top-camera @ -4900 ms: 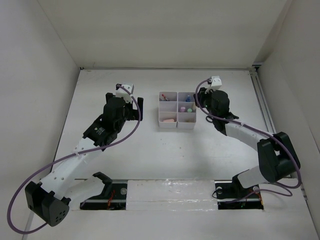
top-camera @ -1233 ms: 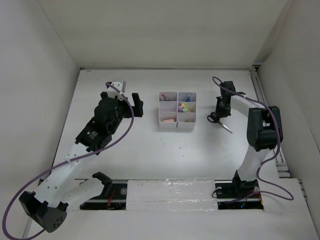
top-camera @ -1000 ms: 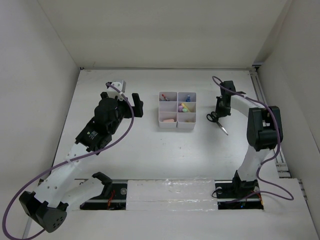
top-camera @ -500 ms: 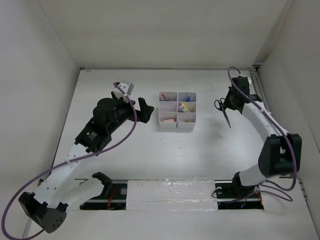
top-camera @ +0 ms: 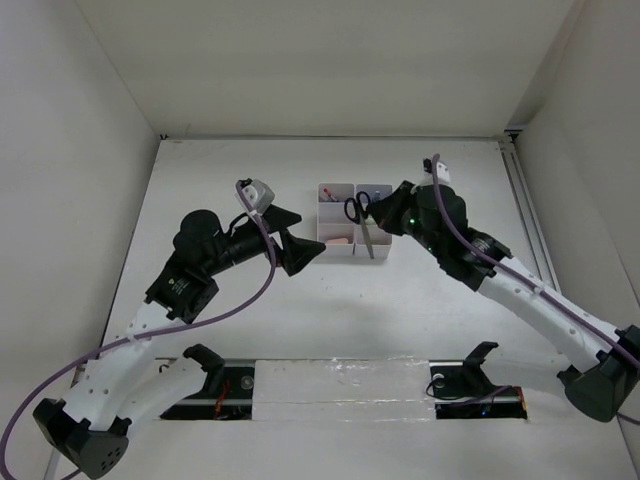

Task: Sort the stationery into containers
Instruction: Pick up the scissors from the center of the board, then place the scissors in the storage box.

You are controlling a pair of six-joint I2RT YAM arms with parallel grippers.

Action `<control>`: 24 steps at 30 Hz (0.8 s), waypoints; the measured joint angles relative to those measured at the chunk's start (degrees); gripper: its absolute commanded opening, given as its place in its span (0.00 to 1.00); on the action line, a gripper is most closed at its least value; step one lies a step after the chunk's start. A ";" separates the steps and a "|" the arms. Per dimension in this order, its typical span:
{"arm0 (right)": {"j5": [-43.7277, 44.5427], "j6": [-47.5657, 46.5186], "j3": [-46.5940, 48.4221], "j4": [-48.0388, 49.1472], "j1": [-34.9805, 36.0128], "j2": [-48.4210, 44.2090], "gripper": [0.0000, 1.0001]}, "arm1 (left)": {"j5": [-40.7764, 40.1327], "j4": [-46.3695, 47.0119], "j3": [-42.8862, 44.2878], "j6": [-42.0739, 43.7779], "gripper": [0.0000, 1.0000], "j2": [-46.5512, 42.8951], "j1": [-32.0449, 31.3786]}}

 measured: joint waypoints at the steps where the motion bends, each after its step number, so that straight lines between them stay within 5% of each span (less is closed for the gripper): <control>1: 0.85 0.83 1.16 0.55 2.25 0.98 0.00 | 0.22 0.00 -0.09 0.33 1.00 -0.76 0.00; 10: 6.82 5.81 6.03 5.84 13.94 5.68 0.00 | -0.24 0.02 -0.09 2.89 1.00 -3.72 0.00; 24: 9.60 6.60 7.43 10.45 21.73 6.03 0.00 | -6.64 0.48 -0.98 3.13 1.00 -5.09 0.00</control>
